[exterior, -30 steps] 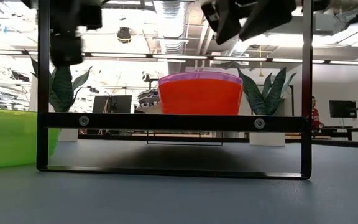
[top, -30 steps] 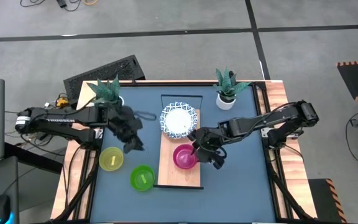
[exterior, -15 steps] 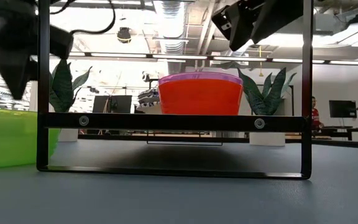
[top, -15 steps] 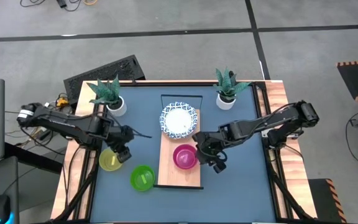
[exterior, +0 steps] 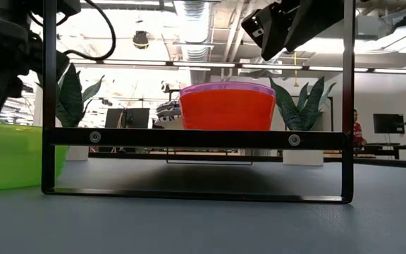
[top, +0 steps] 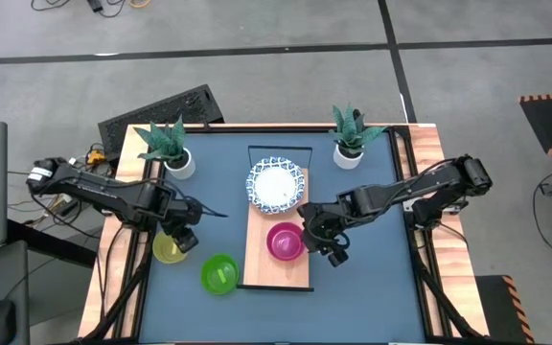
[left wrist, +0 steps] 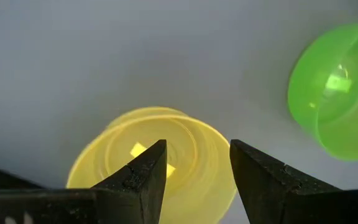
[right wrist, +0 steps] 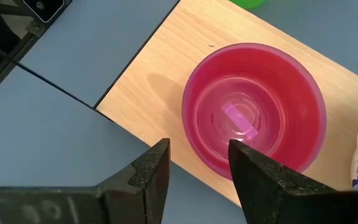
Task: Place and stack bowls onto a shelf
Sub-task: Stack the yellow bowl on top of the purple bowl on the shelf
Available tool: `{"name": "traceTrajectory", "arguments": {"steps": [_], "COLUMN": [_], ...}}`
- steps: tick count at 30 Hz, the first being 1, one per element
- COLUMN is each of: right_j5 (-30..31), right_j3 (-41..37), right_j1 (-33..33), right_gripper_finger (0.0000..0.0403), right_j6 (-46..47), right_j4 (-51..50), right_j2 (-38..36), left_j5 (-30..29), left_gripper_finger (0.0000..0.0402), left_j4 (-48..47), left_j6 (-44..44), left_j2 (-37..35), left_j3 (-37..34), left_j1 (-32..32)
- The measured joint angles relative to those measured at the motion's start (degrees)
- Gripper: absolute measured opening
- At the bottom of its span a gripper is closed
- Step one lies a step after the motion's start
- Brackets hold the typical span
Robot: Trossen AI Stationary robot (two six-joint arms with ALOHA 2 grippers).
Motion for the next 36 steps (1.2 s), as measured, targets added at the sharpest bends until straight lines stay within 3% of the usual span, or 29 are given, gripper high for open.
{"name": "traceTrajectory", "arguments": {"steps": [5, 9, 25, 31, 36], "right_j5": [0.0, 0.0, -0.1, -0.1, -0.3], "right_j3": [0.0, 0.0, 0.0, 0.0, 0.0], "right_j1": [0.0, 0.0, 0.0, 0.0, 0.0], "right_gripper_finger": [0.0188, 0.0188, 0.0188, 0.0188, 0.0188], "right_j6": [0.0, 0.0, -0.5, -0.6, -0.6], "right_j4": [-0.1, -0.4, -1.1, -1.4, -2.0], "right_j2": [0.0, 0.0, 0.0, 0.0, 0.0], "left_j5": [-0.3, -0.7, -3.3, -3.3, -3.3], "left_gripper_finger": [0.016, 0.016, 0.0157, 0.0116, 0.0043], "left_j4": [0.3, 1.8, 9.9, 9.9, 9.9], "left_j6": [-16.0, -23.5, -32.7, -30.6, -29.9], "left_j2": [0.5, 1.3, 11.4, 15.0, 15.1], "left_j3": [0.0, 0.0, 0.0, 0.0, 0.0], "left_j1": [-3.8, -8.0, -17.8, -18.0, -18.1]}}
